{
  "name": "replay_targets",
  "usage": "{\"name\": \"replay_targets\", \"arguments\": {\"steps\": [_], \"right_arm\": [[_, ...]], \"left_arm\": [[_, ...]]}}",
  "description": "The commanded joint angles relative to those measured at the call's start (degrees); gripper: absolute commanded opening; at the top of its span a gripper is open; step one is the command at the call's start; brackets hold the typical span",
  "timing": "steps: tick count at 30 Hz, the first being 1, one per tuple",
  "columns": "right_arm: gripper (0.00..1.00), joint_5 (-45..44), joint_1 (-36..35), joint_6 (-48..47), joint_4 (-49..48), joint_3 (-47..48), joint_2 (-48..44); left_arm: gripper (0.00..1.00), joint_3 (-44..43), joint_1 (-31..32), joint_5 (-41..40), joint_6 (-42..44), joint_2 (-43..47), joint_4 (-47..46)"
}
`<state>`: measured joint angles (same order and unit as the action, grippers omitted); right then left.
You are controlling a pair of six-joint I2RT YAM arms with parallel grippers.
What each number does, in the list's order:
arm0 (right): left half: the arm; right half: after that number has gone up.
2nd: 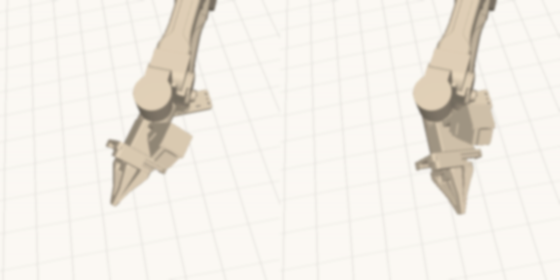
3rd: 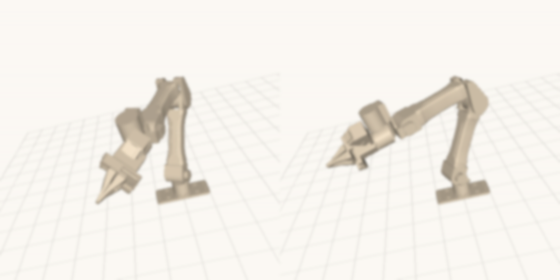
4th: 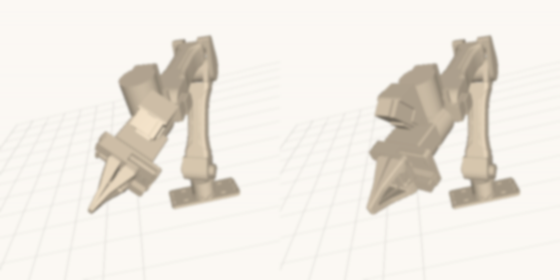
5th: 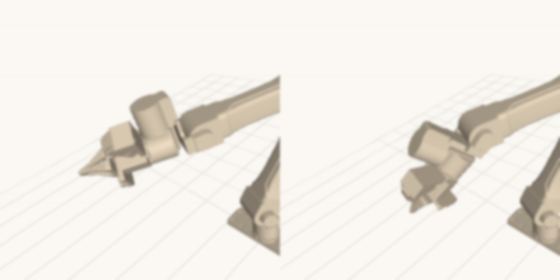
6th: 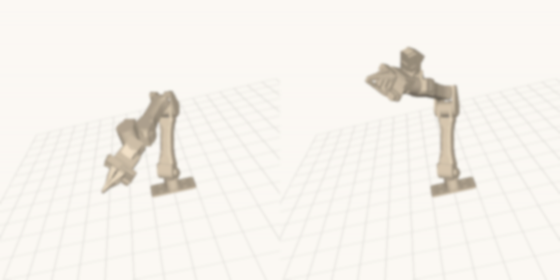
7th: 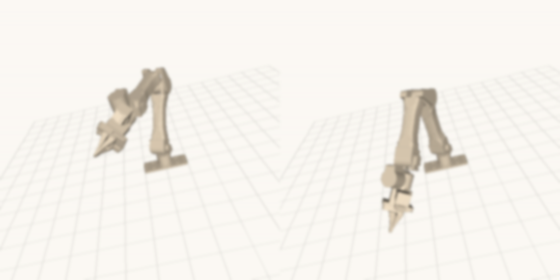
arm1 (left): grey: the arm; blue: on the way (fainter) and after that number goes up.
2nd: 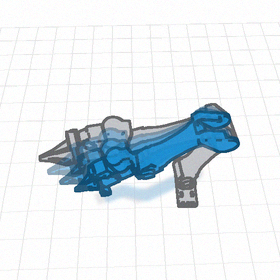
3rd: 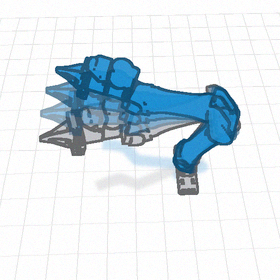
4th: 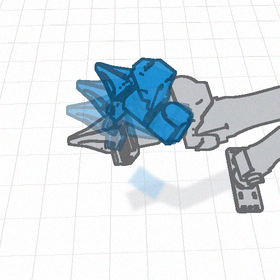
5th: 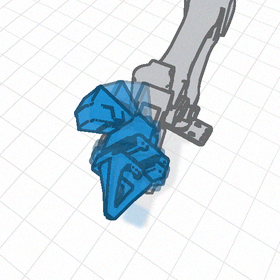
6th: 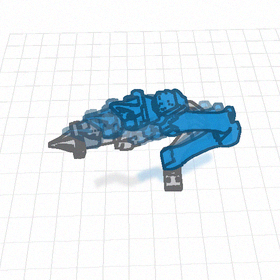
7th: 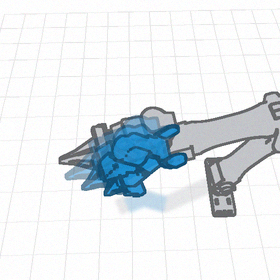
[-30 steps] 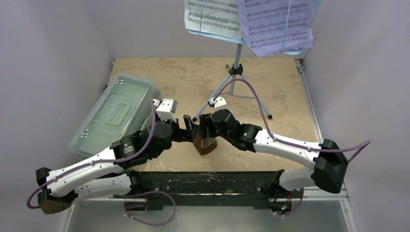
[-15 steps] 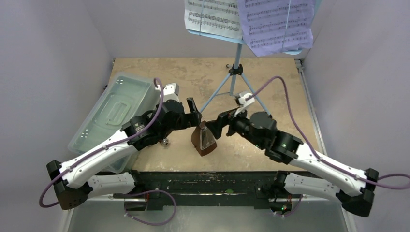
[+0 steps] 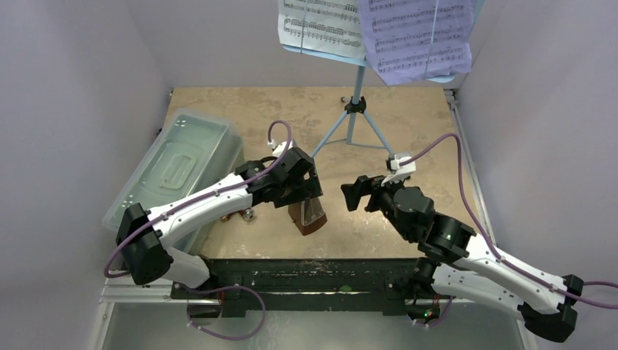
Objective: Set up the instrument practice props
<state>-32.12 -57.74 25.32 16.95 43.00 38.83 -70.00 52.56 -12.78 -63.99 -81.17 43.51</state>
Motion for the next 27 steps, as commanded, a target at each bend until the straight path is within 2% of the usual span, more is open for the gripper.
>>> {"name": "replay_targets", "arguments": {"steps": [1,8,12,13,14,16,17,23,27], "right_arm": [[0.99,-1.5,-0.1,2.2,-0.5,-0.6,0.7],[0.99,0.6,-0.1,3.1,-2.5,-2.5,2.5],[0.99,0.7,-0.1,2.9,-3.3,-2.9,3.7],[0.99,0.8,-0.1,2.8,-3.5,-2.9,4.0],[0.99,0.9,-0.1,2.7,-3.8,-2.9,4.4],[0.99,1.2,-0.1,2.5,-4.0,-2.6,5.4],[0.99,1.3,-0.1,2.4,-4.0,-2.4,5.8],[0.99,4.4,0.1,1.3,-6.4,-3.4,7.9],[0.99,13.8,1.8,0.4,-12.4,-5.3,11.7]], "left_arm": [[0.86,-1.4,-0.2,-6.0,-4.5,-1.7,3.8],[0.84,-1.6,-0.1,-6.4,-4.2,-6.8,3.1],[0.85,-1.6,-0.1,-10.3,-5.1,-7.7,4.3],[0.82,-1.9,-0.1,-11.2,-4.8,-8.0,4.2],[0.76,-2.2,-0.1,-11.9,-4.2,-8.4,4.2],[0.56,-2.8,-0.1,-13.5,-2.7,-9.3,4.2],[0.49,-3.0,-0.1,-14.2,-1.4,-9.6,4.0],[0.30,-3.1,-0.2,-16.3,15.5,-8.7,0.1],[0.24,1.9,-0.2,-13.7,26.3,-4.7,-6.4]]}}
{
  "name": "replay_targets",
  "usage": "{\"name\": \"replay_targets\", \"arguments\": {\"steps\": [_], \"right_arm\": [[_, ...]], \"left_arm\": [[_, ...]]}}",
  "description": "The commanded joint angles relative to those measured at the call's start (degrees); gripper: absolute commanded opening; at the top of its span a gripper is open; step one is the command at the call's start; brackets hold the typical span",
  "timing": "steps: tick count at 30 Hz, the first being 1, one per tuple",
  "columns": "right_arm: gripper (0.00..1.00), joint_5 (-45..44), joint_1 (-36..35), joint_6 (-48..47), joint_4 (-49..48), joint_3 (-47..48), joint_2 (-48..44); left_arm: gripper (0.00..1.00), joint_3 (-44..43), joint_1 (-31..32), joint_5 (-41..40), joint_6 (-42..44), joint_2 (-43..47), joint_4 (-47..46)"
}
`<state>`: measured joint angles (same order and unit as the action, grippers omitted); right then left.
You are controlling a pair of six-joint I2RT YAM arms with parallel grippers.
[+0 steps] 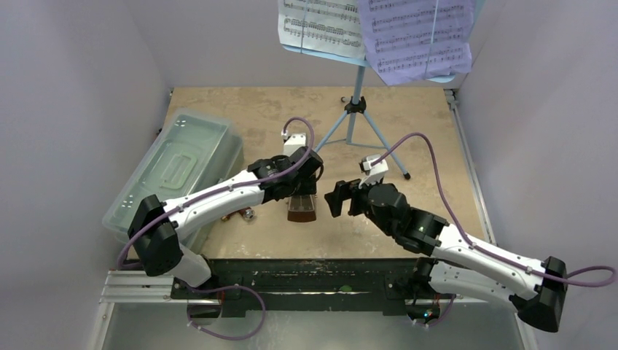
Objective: Set up the instrument practice props
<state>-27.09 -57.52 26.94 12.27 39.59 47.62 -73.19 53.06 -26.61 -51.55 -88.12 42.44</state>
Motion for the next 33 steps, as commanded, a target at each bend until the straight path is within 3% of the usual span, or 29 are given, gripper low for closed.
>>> {"name": "replay_targets", "arguments": {"steps": [1,3,6,10,16,25,33], "right_arm": [[0.99,13.9,3.5,-1.0,-10.2,-2.6,4.0],[0.99,28.8,10.1,1.0,-16.5,-5.7,6.2],[0.94,53.7,20.1,5.6,-29.2,-9.3,12.1],[0.88,66.0,22.0,6.0,-37.2,-10.0,18.4],[0.83,67.1,22.8,1.7,-38.1,-10.6,20.1],[0.72,63.5,22.7,7.4,-53.5,-13.5,24.3],[0.58,61.3,22.7,12.3,-68.6,-11.0,35.9]], "left_arm": [[0.23,6.2,-0.7,1.5,16.4,3.5,-6.7],[0.19,8.5,-0.6,3.6,20.1,5.8,-9.7],[0.00,10.9,-0.7,5.5,24.4,8.5,-11.6],[0.00,13.3,-0.7,10.7,30.1,11.8,-14.6],[0.00,16.4,-0.6,16.7,41.0,19.3,-20.1],[0.00,7.2,3.3,5.5,63.9,22.4,-16.1],[0.00,-0.4,6.4,-1.3,69.7,19.8,-16.0]]}}
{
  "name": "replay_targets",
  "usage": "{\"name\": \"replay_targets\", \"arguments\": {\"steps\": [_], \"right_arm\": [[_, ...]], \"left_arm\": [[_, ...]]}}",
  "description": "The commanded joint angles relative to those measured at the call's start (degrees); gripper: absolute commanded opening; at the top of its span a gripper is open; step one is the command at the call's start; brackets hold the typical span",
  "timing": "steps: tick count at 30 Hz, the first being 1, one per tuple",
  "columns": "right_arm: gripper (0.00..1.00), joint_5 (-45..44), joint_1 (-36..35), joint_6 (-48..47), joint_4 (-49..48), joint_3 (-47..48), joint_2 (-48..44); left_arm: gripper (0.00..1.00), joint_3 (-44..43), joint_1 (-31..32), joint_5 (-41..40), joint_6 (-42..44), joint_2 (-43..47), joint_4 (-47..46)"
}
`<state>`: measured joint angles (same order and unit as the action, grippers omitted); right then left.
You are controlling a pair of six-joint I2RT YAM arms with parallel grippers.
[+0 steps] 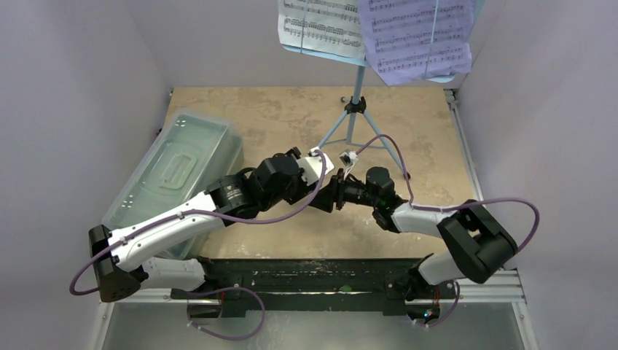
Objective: Set up the instrument practice props
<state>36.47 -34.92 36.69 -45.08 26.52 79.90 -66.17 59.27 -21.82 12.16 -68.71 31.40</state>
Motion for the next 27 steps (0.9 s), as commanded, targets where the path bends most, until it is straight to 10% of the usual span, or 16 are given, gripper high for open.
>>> {"name": "replay_targets", "arguments": {"steps": [1,27], "right_arm": [[0.58,-3.2,0.2,1.9,-11.8,2.4,4.5],[0.43,-10.5,0.2,3.5,-22.2,2.5,7.5]], "left_arm": [[0.00,-8.9,0.3,-6.3,5.7,-0.3,-4.6],[0.00,-12.3,0.5,-4.1,2.1,-1.1,-4.6]]}}
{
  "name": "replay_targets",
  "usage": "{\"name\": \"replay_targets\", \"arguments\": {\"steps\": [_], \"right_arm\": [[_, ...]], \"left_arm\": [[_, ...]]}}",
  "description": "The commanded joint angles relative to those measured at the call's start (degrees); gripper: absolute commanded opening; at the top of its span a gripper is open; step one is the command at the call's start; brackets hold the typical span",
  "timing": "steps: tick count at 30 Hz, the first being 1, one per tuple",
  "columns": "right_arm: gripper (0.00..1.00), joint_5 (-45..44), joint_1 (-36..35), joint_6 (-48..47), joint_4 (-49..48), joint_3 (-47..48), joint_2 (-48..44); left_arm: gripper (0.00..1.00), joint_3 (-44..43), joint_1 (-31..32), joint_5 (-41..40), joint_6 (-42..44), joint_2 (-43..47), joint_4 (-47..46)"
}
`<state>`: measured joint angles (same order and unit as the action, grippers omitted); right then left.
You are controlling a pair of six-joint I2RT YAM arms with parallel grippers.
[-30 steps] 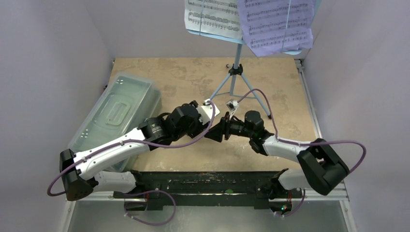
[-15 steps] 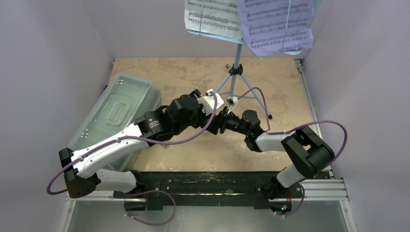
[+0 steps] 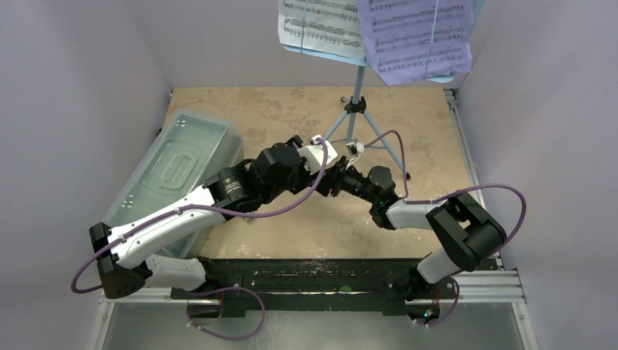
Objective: Set up the instrument practice props
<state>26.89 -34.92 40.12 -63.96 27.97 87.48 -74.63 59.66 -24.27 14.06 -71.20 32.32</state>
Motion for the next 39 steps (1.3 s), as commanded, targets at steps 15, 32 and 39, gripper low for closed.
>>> {"name": "replay_targets", "arguments": {"steps": [15,32,39], "right_arm": [[0.00,-2.6,0.4,8.6,4.8,5.8,1.8],[0.00,4.7,4.8,53.6,-15.8,-3.5,5.5],[0.32,-0.1,4.8,26.6,16.5,1.1,-2.7]], "left_arm": [[0.00,-2.0,0.1,-0.5,-2.1,3.1,-6.4],[0.00,10.1,0.1,-2.3,-4.7,12.0,-13.2],[0.00,10.6,0.1,-12.9,-22.4,5.9,-11.9]]}}
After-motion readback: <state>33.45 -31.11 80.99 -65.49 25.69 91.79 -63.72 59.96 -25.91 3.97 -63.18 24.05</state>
